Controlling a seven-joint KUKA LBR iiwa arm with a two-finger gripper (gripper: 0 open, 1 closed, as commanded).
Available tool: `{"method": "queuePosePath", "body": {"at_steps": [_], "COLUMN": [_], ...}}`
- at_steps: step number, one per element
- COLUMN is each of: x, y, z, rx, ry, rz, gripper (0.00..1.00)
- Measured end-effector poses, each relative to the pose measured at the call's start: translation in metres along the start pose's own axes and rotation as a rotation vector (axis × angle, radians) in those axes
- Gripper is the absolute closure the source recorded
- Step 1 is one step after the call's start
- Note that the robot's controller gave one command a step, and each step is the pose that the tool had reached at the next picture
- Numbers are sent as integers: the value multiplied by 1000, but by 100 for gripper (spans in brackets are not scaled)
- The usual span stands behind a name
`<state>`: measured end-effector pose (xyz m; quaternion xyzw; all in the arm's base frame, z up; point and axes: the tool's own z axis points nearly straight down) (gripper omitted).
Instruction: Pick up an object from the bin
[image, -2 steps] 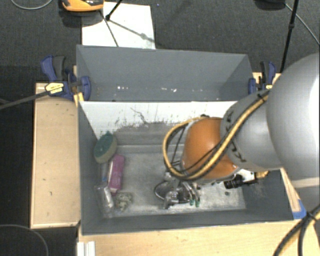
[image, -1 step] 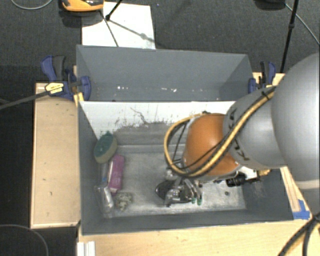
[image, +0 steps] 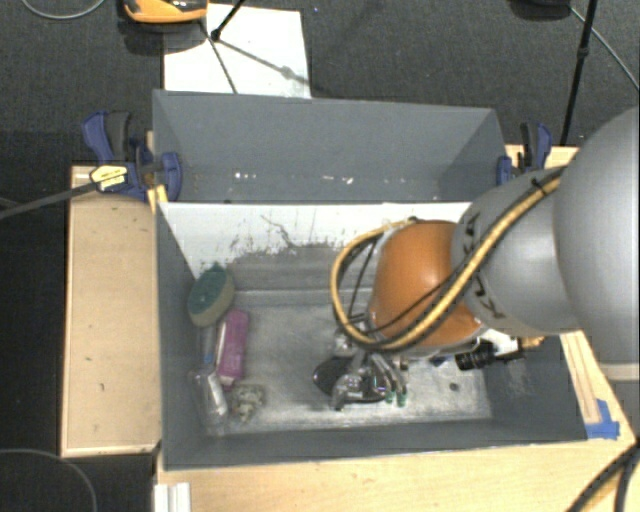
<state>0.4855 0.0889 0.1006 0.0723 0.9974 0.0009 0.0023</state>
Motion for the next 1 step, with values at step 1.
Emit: {"method": "queuePosePath", "body": {"at_steps": [1], "x": [-2], "y": [1], "z": [-66], "rx": [-1], "ry": [-2], "rz": [0], "gripper": [100]}}
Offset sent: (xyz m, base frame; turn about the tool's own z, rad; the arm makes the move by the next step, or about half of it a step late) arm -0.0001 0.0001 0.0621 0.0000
